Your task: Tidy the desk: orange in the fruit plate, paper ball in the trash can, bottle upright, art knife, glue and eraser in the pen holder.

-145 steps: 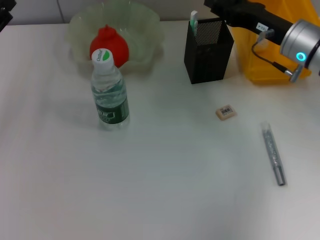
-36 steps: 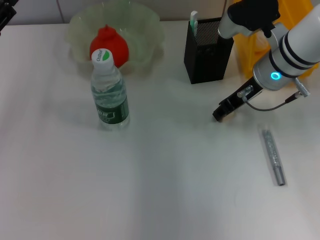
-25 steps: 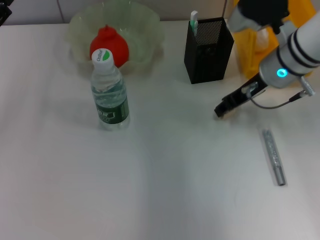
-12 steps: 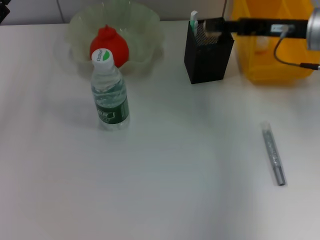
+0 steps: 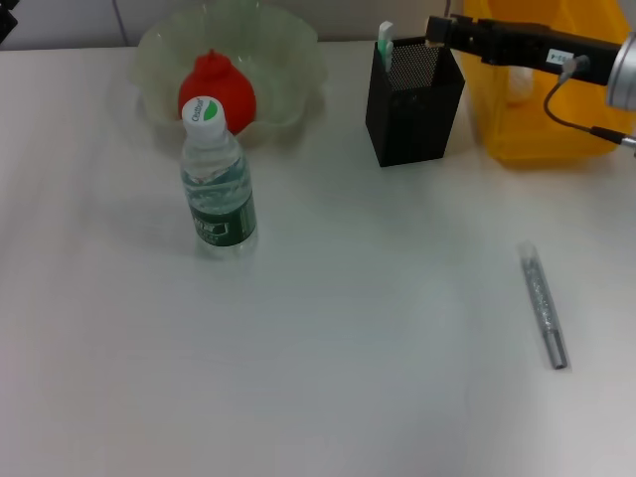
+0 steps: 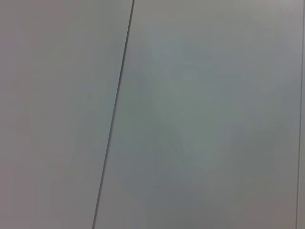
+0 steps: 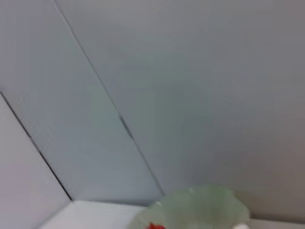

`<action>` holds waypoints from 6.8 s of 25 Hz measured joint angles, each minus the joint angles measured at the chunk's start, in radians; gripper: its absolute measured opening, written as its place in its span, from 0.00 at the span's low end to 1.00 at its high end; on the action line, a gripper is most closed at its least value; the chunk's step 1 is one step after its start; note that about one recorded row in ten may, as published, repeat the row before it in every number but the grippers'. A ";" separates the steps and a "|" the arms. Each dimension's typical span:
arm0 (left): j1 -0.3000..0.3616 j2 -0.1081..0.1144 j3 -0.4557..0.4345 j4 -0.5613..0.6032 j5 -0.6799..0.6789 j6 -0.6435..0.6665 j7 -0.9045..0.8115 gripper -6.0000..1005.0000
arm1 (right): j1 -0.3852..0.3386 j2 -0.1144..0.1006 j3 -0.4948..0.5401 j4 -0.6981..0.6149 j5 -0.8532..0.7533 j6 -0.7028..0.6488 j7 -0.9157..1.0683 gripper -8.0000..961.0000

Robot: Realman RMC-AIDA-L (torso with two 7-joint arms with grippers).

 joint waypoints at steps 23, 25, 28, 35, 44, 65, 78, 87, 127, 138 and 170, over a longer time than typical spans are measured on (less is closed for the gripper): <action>0.018 -0.004 -0.011 -0.005 0.000 0.008 -0.001 0.67 | 0.089 0.023 -0.111 0.089 0.002 0.294 -0.180 0.43; 0.018 -0.005 -0.009 -0.005 0.000 0.008 -0.002 0.67 | 0.095 0.026 -0.112 0.101 0.003 0.299 -0.195 0.43; 0.018 -0.005 -0.006 -0.005 0.000 0.010 -0.007 0.67 | 0.096 0.027 -0.111 0.105 0.004 0.298 -0.195 0.43; 0.018 -0.005 -0.005 -0.005 0.000 0.024 -0.010 0.67 | 0.086 0.027 -0.101 0.095 0.006 0.267 -0.188 0.46; 0.018 -0.005 -0.005 -0.005 0.000 0.034 -0.011 0.67 | 0.031 0.023 -0.111 -0.031 -0.001 0.155 -0.067 0.54; -0.001 -0.002 -0.007 0.004 0.003 0.037 -0.011 0.67 | 0.053 0.024 -0.241 -0.767 -0.954 -0.518 1.090 0.54; -0.022 0.002 -0.012 0.001 0.008 0.031 -0.002 0.67 | 0.079 0.013 -0.239 -0.454 -1.029 -0.464 1.096 0.54; -0.028 0.003 -0.013 0.004 0.008 0.021 0.000 0.67 | 0.095 0.017 -0.239 -0.377 -1.070 -0.427 1.103 0.54; -0.009 0.002 -0.013 0.002 0.007 0.016 0.000 0.67 | 0.175 0.014 -0.249 -0.204 -1.100 -0.327 1.102 0.38; -0.006 -0.001 -0.012 0.004 0.005 0.020 0.000 0.67 | 0.175 0.014 -0.249 -0.195 -1.100 -0.328 1.099 0.25; -0.010 -0.004 -0.026 0.020 0.001 0.020 -0.018 0.67 | -0.096 -0.027 0.431 0.220 0.322 -0.375 -0.174 0.15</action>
